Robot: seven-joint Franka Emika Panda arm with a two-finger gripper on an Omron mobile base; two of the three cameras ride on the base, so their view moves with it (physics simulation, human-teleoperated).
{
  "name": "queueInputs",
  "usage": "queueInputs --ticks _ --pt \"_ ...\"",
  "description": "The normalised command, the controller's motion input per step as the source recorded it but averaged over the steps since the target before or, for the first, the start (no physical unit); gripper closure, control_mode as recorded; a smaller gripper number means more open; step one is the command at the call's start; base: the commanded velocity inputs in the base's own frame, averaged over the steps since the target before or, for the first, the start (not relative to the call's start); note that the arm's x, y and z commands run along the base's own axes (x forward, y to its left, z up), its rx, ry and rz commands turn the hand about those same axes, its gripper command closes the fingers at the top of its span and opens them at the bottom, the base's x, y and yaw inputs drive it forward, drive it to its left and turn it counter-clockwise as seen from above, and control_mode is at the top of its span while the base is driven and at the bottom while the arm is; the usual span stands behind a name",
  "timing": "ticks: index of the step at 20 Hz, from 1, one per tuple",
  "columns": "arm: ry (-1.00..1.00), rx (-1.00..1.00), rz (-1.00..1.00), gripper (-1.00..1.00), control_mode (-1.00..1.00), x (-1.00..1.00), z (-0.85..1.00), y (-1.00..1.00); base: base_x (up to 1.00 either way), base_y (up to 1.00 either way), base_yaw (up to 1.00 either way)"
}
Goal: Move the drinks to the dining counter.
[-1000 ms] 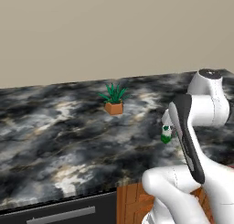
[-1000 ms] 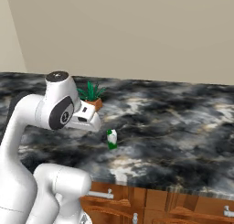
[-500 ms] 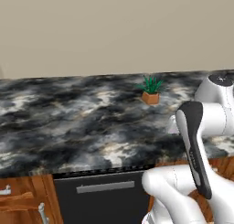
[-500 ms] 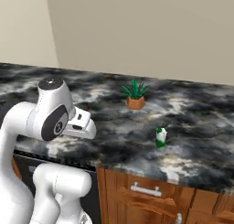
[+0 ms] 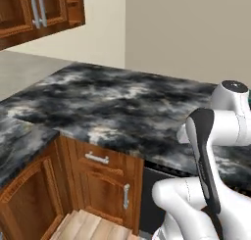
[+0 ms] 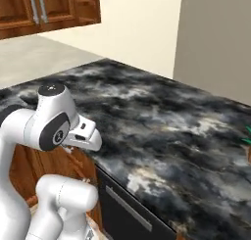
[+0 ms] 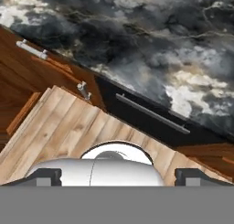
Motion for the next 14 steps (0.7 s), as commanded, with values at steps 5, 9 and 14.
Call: queueInputs --ticks 5,9,14 --pt "0.00 0.00 0.00 -1.00 1.00 0.00 0.00 0.00 0.00 0.05 1.00" --pt "0.00 0.00 0.00 -1.00 1.00 0.00 0.00 0.00 0.00 0.01 1.00" --pt "0.00 0.00 0.00 -1.00 1.00 0.00 0.00 0.00 0.00 0.02 1.00"
